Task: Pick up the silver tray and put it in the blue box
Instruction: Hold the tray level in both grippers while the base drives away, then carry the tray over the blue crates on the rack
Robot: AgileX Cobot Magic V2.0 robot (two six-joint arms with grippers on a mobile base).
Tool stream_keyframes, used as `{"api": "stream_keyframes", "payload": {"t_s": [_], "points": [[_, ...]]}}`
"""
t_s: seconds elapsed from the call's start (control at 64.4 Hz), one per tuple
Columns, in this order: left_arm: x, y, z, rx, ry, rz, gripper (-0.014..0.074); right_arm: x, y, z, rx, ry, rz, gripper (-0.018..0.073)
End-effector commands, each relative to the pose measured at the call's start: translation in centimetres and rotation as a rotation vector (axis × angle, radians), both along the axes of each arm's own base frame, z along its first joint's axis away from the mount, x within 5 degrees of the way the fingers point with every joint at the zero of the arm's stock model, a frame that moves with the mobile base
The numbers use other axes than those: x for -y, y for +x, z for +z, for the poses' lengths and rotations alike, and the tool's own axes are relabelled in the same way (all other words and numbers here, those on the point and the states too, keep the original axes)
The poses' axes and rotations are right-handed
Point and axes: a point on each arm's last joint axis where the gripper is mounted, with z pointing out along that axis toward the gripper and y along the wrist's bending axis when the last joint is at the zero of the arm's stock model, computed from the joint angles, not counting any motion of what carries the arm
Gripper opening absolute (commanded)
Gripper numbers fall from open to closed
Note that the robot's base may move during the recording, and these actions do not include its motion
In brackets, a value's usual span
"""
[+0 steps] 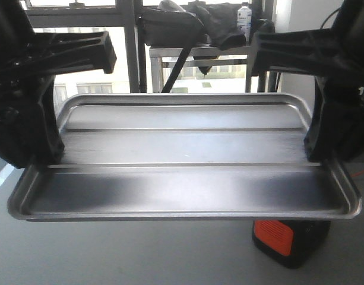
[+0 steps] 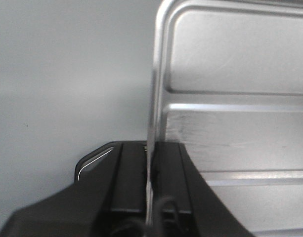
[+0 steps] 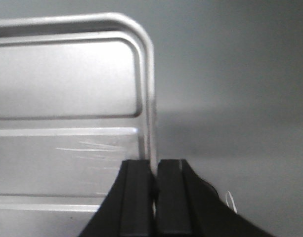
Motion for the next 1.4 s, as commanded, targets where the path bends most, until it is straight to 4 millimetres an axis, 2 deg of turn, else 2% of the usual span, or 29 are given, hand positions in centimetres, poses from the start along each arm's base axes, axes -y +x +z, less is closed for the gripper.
{"api": "stream_keyframes", "payload": {"t_s": [0.0,1.382], "points": [[-0.02,-0.04,1.54,0.055,-0.038,-0.007,-0.0006,0.23,0.21,1.38,0.073,0.011,0.015,0.0052],[-0.02,-0.04,1.54,0.055,-0.038,-0.007,-0.0006,0.23,0.21,1.38,0.073,0.011,0.015,0.0052]]}}
